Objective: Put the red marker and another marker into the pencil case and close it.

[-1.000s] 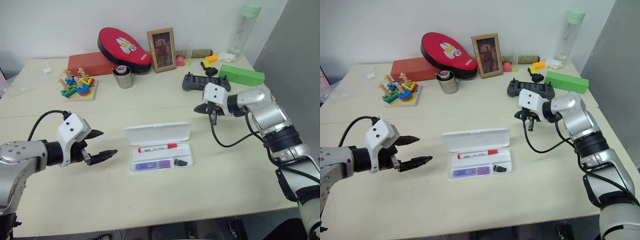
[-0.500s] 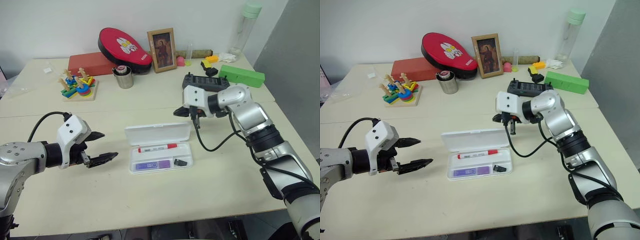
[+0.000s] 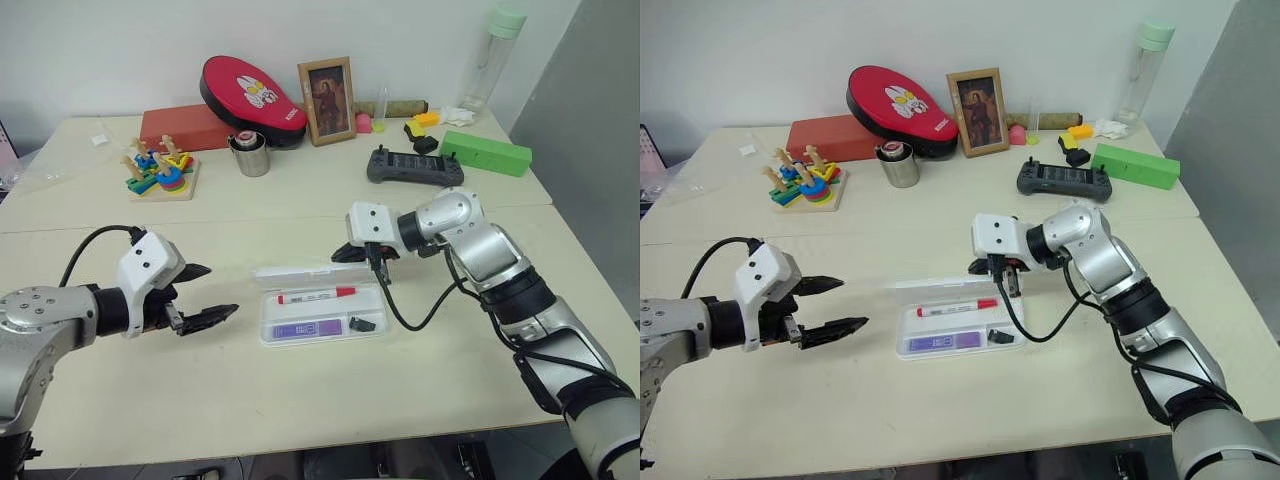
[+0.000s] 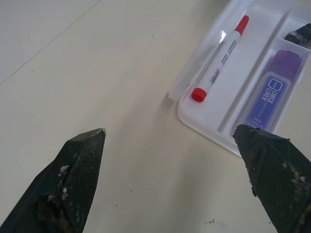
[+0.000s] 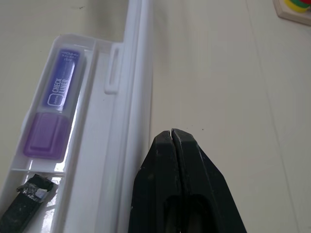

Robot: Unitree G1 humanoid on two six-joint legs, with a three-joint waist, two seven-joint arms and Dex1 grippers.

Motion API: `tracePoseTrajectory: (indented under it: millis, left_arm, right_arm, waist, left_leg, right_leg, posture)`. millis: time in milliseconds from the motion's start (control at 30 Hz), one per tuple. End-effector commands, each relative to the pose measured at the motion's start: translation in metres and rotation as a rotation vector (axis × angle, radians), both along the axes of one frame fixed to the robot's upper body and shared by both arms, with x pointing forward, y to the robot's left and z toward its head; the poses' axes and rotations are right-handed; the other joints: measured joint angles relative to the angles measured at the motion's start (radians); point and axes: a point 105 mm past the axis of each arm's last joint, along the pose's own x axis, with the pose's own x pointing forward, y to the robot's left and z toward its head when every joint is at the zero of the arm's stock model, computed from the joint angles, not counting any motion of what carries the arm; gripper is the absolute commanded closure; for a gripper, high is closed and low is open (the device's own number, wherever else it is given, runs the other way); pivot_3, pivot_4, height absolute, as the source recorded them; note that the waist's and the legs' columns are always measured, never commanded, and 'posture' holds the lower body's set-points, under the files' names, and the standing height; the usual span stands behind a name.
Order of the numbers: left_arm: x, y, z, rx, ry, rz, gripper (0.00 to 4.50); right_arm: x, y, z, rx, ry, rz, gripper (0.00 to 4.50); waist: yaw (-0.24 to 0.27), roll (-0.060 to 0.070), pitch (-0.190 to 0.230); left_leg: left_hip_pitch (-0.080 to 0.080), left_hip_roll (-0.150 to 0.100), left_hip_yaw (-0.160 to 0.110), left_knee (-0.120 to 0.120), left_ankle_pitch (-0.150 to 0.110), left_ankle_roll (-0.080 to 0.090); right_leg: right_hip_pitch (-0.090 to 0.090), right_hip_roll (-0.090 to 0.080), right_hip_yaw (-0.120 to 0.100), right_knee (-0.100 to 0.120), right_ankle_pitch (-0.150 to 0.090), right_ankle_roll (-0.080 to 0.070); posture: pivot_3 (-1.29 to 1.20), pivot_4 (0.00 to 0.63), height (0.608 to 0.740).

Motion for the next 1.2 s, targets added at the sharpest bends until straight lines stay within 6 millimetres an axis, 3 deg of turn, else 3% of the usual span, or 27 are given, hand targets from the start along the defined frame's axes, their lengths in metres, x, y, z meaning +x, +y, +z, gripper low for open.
tracePoseTrajectory:
  millis: [33, 533, 800, 1200]
  left_arm:
    - [-0.002, -0.001, 0.007, 0.015, -0.038, -0.011, 0.0]
    - [-0.006, -0.006, 0.004, 0.01, 0.006, -0.035, 0.0]
    - [-0.003, -0.01, 0.002, 0.005, 0.008, -0.049, 0.0]
    - [0.003, -0.011, 0.002, -0.006, -0.006, -0.033, 0.0]
  right_arm:
    - [-0.009, 0.001, -0.006, -0.043, -0.044, 0.041, 4.49]
    - [-0.057, 0.023, -0.016, 0.011, 0.104, 0.088, 4.49]
    - [-0.058, 0.028, -0.024, 0.042, 0.262, 0.022, 4.49]
    - [-0.043, 0.006, -0.071, -0.076, 0.291, -0.07, 4.49]
  waist:
    - [0.0, 0.0, 0.0]
    - [0.0, 0.0, 0.0]
    - [0.0, 0.0, 0.0]
    - [0.0, -0.001, -0.001]
  left_leg:
    - [0.0, 0.0, 0.0, 0.0, 0.0, 0.0]
    - [0.0, 0.0, -0.001, 0.0, 0.0, 0.0]
    - [0.001, 0.0, -0.001, 0.0, 0.0, 0.0]
    - [0.001, 0.0, -0.001, 0.0, 0.0, 0.0]
  right_leg:
    - [0.0, 0.0, 0.0, 0.0, 0.0, 0.0]
    - [0.0, 0.0, -0.001, 0.001, 0.0, 0.0]
    - [0.0, 0.0, 0.0, 0.001, 0.0, 0.0]
    - [0.0, 0.0, 0.0, 0.001, 0.0, 0.0]
  posture:
    - [0.0, 0.15, 0.74]
    - [0.0, 0.15, 0.74]
    - [0.0, 0.15, 0.74]
    - [0.0, 0.15, 0.74]
